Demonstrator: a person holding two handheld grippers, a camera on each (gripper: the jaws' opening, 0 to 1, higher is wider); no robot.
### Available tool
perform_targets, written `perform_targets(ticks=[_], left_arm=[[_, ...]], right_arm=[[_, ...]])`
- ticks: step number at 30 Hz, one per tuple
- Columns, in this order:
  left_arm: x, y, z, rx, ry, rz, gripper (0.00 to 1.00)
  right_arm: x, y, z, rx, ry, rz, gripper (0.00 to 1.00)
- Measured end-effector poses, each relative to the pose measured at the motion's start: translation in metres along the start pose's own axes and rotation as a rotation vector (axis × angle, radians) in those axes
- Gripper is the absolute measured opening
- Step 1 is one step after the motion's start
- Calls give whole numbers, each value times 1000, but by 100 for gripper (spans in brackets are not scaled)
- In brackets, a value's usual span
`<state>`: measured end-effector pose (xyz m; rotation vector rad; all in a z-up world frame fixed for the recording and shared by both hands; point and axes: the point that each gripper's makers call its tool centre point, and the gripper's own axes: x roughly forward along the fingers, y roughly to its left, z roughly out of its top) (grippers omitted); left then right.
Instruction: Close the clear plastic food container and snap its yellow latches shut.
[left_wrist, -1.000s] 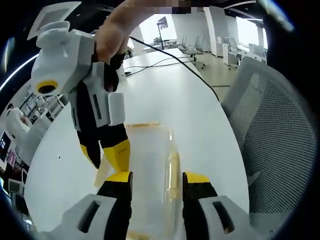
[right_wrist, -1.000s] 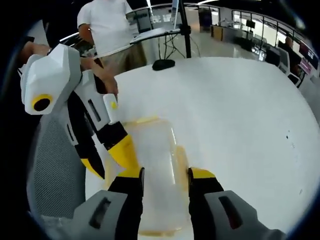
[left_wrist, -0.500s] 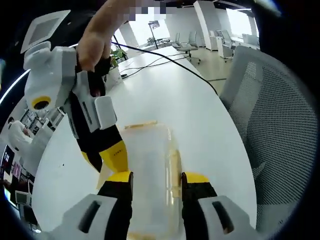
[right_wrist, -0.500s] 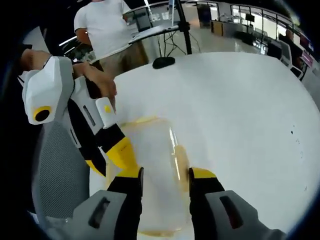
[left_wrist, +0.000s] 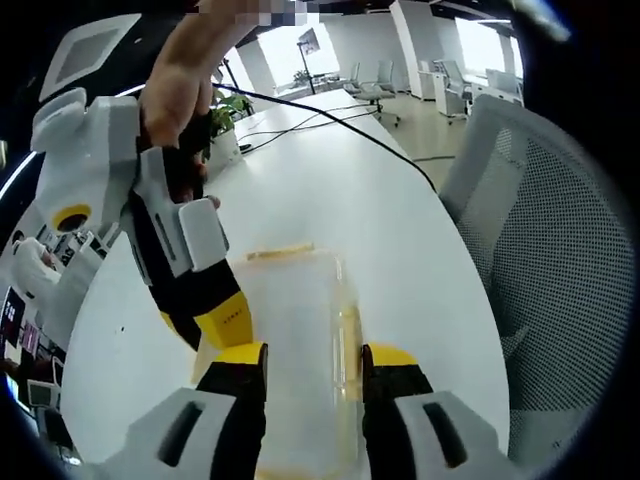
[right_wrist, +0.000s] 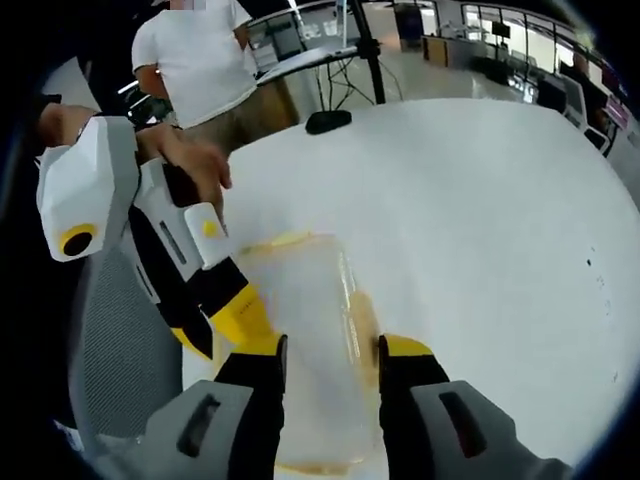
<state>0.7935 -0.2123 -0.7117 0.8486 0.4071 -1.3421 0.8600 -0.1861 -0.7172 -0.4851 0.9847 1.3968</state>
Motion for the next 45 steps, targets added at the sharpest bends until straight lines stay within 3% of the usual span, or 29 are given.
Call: perform_targets(ticks=[10, 23, 28, 29, 30, 37, 45], left_arm=[[1, 0, -1, 11, 16, 9, 30], [3, 3, -2, 15, 30, 32, 27], [0, -8, -2, 43, 28, -9, 27], [0, -7, -2, 38, 27, 5, 26], [0, -6, -2, 32, 26, 9, 26], [0, -6, -1, 31, 12, 1, 27], [-2, -6, 0, 33, 0, -2, 28]], right_arm=[[2, 1, 0, 45, -7, 11, 33], [6, 1, -1, 105, 72, 32, 30], [9, 12, -2, 135, 130, 98, 29], [8, 16, -1, 194, 135, 108, 29], [7, 13, 1, 149, 129, 102, 29], [5, 10, -3, 119, 38, 76, 31], [5, 8, -1, 110, 13, 67, 32]])
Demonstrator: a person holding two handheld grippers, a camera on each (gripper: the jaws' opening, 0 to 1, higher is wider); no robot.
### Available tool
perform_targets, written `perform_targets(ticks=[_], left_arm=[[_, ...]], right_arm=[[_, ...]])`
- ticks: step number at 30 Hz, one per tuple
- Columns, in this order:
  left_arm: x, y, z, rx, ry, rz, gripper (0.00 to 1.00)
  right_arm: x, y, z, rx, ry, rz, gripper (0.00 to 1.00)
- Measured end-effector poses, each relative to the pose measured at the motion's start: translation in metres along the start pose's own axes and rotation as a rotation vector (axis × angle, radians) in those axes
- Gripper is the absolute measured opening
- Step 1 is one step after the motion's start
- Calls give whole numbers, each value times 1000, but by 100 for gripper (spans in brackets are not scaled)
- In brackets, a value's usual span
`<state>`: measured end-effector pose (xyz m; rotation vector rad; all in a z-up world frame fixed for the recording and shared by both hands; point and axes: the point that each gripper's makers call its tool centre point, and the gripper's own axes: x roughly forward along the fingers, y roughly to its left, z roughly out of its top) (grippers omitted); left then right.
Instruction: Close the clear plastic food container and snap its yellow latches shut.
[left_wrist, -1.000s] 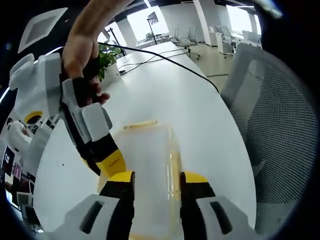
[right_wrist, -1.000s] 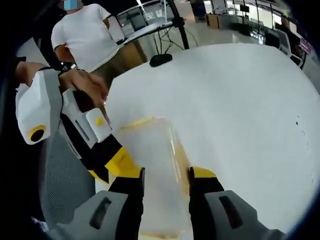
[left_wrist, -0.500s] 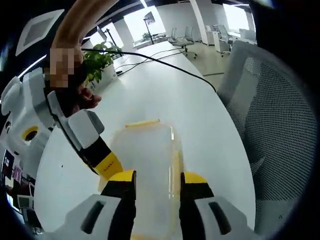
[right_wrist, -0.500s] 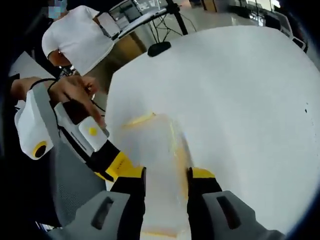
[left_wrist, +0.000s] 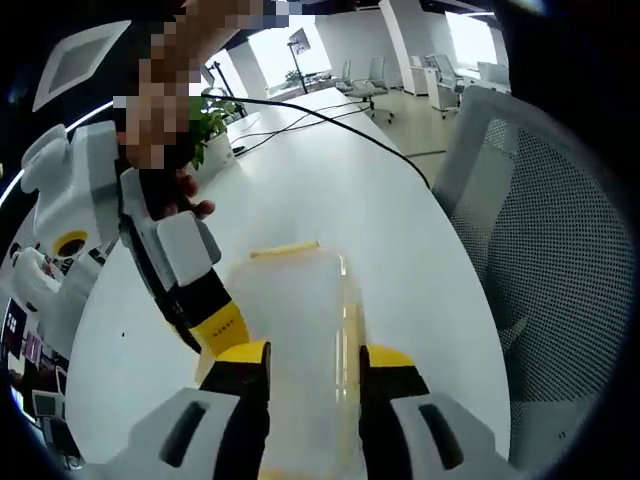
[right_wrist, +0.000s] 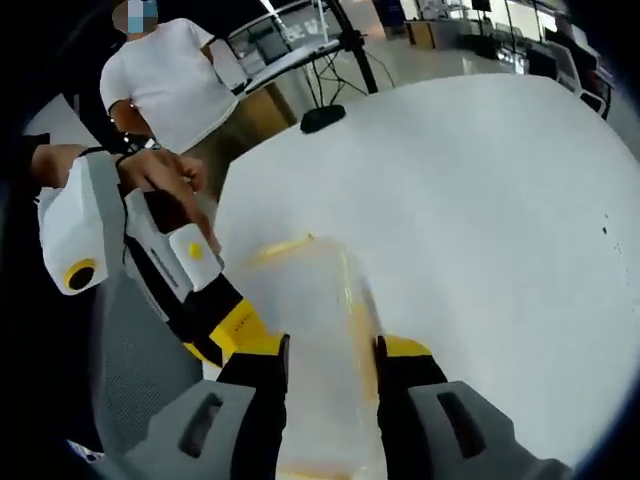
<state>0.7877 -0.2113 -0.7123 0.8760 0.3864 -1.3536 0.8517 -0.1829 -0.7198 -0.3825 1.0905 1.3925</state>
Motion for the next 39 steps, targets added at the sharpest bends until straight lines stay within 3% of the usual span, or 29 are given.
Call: perform_targets(ticks=[5, 11, 19, 27, 39], left_arm=[[-1, 0, 1, 12, -8, 3, 29], [-1, -3, 3, -44, -27, -15, 34], [-2, -7, 3, -60, -25, -13, 39], [-12, 2, 4, -129, -43, 29, 46], [-34, 11, -13, -215, -22, 93, 50]], right_arm=[[-1, 0, 0, -3, -21, -7, 32], [-2, 1, 1, -15, -49, -26, 32], [-10, -1, 2, -46, -86, -77, 37], [-26, -7, 6, -68, -138, -153, 42], [-49, 1, -9, -68, -196, -251, 45]])
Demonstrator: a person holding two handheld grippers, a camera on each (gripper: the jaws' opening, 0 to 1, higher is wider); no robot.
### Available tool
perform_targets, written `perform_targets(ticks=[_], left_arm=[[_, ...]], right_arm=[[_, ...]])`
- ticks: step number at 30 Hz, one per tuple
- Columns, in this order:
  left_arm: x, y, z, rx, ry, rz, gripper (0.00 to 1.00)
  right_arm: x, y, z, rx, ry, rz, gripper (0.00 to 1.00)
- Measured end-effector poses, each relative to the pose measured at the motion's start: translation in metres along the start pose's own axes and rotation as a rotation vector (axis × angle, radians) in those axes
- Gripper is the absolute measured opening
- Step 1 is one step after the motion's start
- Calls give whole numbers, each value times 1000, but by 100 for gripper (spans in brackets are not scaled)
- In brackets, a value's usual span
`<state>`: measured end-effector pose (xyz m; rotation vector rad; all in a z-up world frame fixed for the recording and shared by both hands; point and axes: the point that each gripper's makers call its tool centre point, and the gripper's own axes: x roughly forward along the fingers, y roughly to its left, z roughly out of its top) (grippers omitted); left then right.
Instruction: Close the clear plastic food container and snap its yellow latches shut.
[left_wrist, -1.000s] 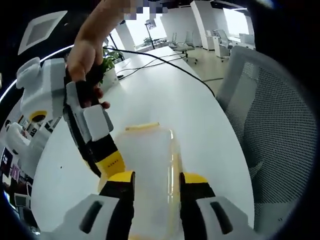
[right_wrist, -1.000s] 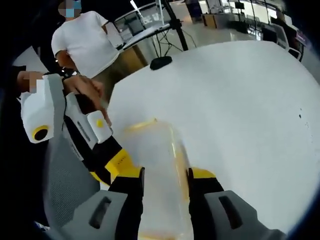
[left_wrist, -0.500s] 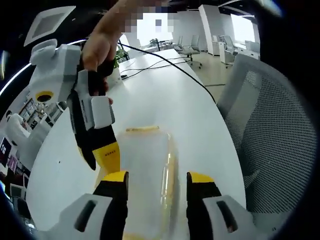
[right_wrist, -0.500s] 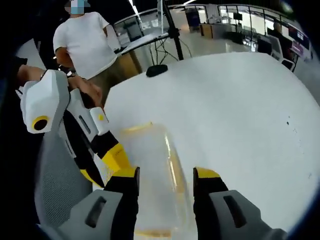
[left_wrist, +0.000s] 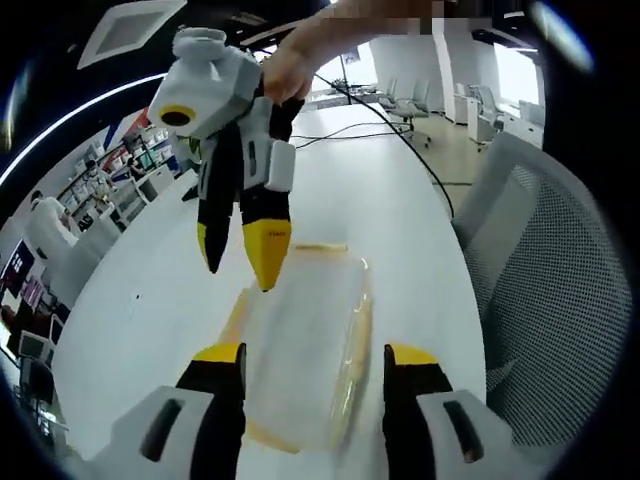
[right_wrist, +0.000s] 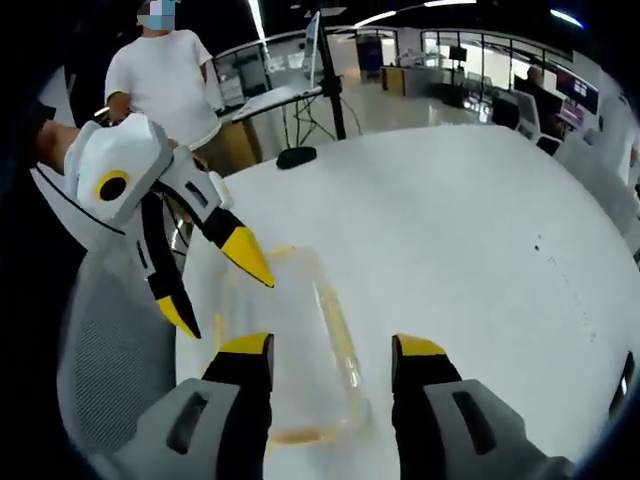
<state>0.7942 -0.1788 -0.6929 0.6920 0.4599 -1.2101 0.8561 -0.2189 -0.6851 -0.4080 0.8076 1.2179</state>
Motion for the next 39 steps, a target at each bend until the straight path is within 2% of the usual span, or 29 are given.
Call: perform_targets(ticks=[7, 12, 22, 32, 36, 39], left_arm=[[-11, 8, -16, -80, 26, 40, 54], [-19, 13, -27, -141, 37, 69, 58], [-35, 18, -46, -231, 47, 118, 60], [-38, 12, -55, -289, 41, 140, 58], [-36, 7, -57, -300, 38, 154, 54], [-32, 5, -58, -304, 38, 168, 52]], right_arm=[[-14, 4, -7, -14, -32, -82, 47], [-26, 13, -12, 21, -76, -113, 47], [-44, 29, -40, 52, -124, -227, 49], [-40, 48, -72, 71, -119, -290, 50], [-36, 55, -78, 51, -114, -325, 49], [-33, 57, -79, 71, -132, -346, 47]])
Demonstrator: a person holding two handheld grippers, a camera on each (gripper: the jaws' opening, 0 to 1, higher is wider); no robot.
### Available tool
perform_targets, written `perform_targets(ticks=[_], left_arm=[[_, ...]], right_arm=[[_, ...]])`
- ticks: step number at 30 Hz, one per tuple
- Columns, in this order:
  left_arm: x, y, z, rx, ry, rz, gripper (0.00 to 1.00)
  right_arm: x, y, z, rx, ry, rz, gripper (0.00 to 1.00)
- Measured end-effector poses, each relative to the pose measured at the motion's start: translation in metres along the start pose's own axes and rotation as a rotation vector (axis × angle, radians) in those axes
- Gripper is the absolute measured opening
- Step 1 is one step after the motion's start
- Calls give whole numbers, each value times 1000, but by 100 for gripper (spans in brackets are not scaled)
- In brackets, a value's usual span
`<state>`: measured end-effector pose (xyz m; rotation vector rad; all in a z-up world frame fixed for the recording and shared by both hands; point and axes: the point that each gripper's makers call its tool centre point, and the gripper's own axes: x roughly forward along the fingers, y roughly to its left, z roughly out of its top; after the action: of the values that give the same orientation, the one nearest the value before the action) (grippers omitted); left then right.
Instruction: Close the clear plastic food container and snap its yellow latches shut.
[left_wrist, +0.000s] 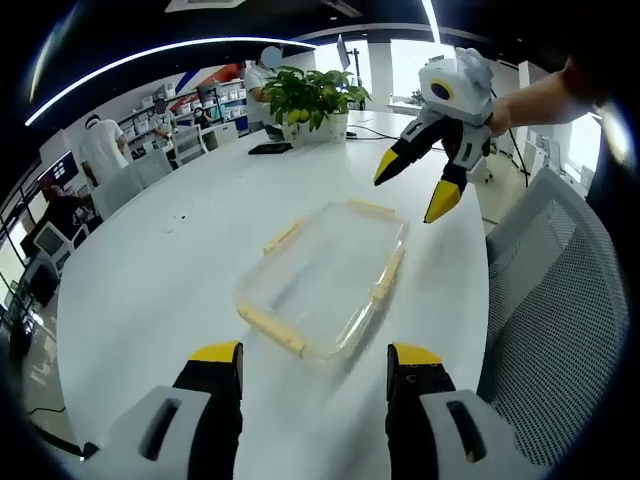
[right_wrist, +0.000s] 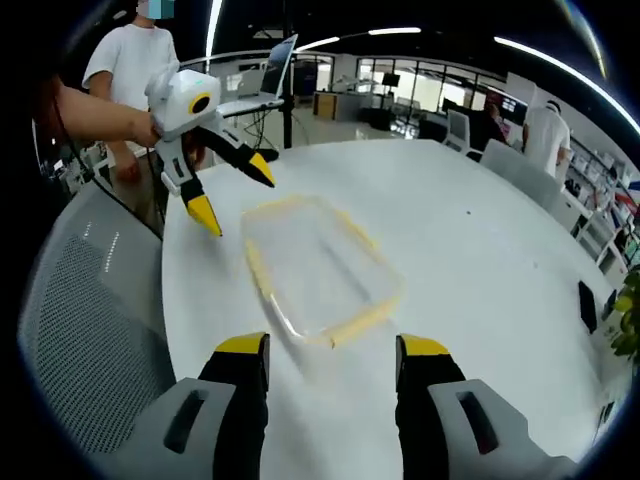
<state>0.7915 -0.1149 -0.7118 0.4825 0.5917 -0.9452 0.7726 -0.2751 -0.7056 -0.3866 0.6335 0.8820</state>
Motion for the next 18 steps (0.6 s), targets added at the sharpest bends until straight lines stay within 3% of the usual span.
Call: perform_targets(ticks=[8, 18], left_arm=[[8, 1, -4, -7, 7, 35, 45], [19, 2, 2, -19, -6, 37, 37]], right_arm=[[9, 3, -6, 18, -6, -41, 44], [22, 3, 0, 36, -27, -67, 36]])
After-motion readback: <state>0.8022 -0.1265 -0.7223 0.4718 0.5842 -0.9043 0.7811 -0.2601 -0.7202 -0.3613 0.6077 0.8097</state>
